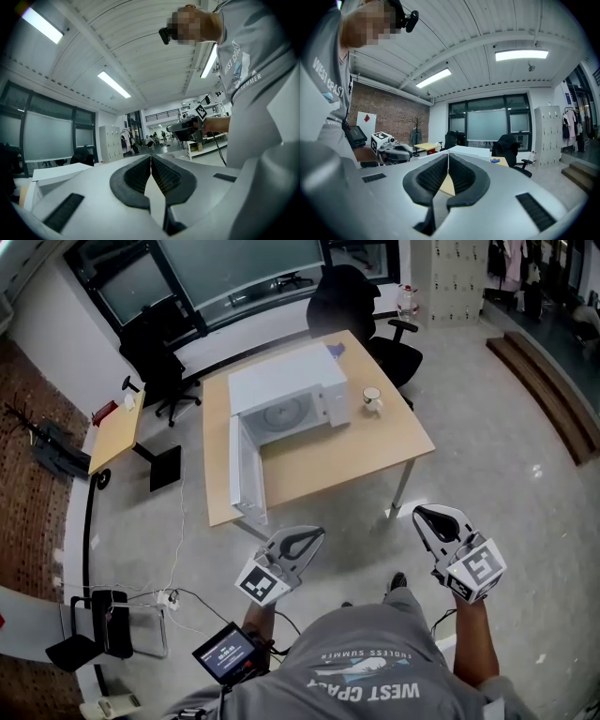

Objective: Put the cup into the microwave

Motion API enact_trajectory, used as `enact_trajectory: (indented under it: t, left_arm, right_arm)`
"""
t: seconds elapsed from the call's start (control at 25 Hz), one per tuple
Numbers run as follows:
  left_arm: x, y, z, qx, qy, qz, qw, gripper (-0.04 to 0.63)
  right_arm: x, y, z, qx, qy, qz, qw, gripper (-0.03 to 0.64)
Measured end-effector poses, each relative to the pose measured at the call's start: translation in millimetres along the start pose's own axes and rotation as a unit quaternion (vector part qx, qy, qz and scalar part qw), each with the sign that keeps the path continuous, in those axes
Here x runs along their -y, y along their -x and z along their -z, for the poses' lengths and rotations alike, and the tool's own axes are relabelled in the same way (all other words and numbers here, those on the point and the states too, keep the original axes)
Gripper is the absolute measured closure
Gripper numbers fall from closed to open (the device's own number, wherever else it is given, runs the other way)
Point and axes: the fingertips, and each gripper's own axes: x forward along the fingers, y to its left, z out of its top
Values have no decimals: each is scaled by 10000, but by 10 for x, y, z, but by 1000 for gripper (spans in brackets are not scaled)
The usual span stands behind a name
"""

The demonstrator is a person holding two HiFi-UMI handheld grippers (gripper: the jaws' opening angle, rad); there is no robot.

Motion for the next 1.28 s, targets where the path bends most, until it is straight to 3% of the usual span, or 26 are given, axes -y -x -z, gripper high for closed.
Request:
enact_trajectory:
  t: [0.24,0.48,0.64,0.8,1.12,1.28]
  left_arm:
    - [-255,11,-4,-3,-101,-92,9999,572]
    - [-831,-254,-107,46,-873,-266,9958,572]
    - [-1335,-476,-218,184,-983,-515,9937,572]
    - [-1731,-790,-84,51,-1265,-452,9909,572]
    - [-2428,-1655,322,-132,-721,-540,9958,572]
    - [-2636,-2045,582,-484,-1052,-352,9926,572]
  right_arm:
    - [143,-299,3,6,42,-111,9999,597]
    - [564,-750,-163,524,405,-220,9976,595]
    - [942,-1127,-161,516,530,-165,9971,595]
    - [1301,-1521,-108,442,647,-260,9966,595]
    - [2410,-2339,279,86,575,-255,9980,595]
    - [3024,-2787,649,-204,531,-187,9982,594]
